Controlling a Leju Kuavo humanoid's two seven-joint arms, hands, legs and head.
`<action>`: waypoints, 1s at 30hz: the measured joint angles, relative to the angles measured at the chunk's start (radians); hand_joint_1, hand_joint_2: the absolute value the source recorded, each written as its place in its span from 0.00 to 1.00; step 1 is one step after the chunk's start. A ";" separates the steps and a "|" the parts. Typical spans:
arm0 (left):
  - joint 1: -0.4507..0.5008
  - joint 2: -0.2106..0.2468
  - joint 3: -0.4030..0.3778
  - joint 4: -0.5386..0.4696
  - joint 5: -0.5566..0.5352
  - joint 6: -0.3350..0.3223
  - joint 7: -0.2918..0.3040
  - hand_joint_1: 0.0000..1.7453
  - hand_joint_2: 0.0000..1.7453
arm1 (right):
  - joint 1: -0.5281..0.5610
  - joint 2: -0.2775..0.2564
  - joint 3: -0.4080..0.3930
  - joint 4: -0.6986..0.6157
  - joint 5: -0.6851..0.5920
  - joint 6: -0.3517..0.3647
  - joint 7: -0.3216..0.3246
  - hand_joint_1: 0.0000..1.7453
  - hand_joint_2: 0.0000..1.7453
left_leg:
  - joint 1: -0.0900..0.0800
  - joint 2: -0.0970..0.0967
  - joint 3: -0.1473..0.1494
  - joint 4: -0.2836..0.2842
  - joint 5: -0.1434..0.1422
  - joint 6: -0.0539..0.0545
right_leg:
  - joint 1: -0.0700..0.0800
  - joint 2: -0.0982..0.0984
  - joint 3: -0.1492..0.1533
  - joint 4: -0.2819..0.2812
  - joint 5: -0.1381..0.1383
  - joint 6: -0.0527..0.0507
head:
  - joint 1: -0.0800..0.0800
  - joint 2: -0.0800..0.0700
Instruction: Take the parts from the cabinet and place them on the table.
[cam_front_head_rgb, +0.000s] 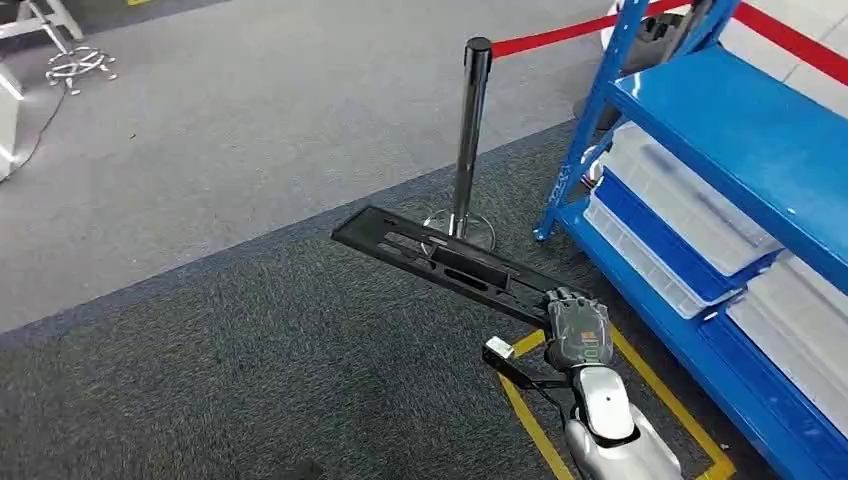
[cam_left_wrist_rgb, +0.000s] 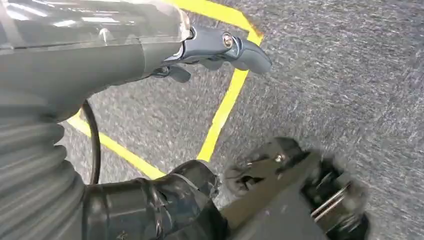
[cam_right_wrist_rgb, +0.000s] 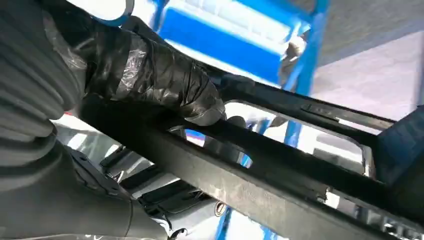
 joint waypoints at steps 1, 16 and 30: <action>0.002 0.000 0.000 0.000 0.000 0.000 0.000 0.00 1.00 | 0.002 0.000 -0.002 0.000 0.000 -0.002 0.000 1.00 1.00 | 0.000 0.001 0.002 -0.002 0.014 -0.001 | 0.000 -0.014 0.000 0.001 -0.001 0.001 | 0.000 0.000; 0.000 0.003 0.000 0.000 0.003 0.006 -0.003 0.00 1.00 | 0.035 -0.008 -0.060 -0.029 -0.004 -0.009 -0.010 1.00 1.00 | -0.014 -0.037 0.174 -0.333 0.143 0.064 | 0.001 0.028 -0.138 0.316 -0.155 0.046 | 0.002 0.000; 0.002 0.004 0.000 0.000 0.003 0.008 -0.004 0.00 1.00 | 0.042 -0.006 -0.082 -0.047 -0.004 -0.016 -0.018 1.00 1.00 | -0.005 -0.004 0.021 -0.033 0.000 0.013 | 0.002 0.002 0.005 -0.009 0.001 -0.003 | -0.002 0.000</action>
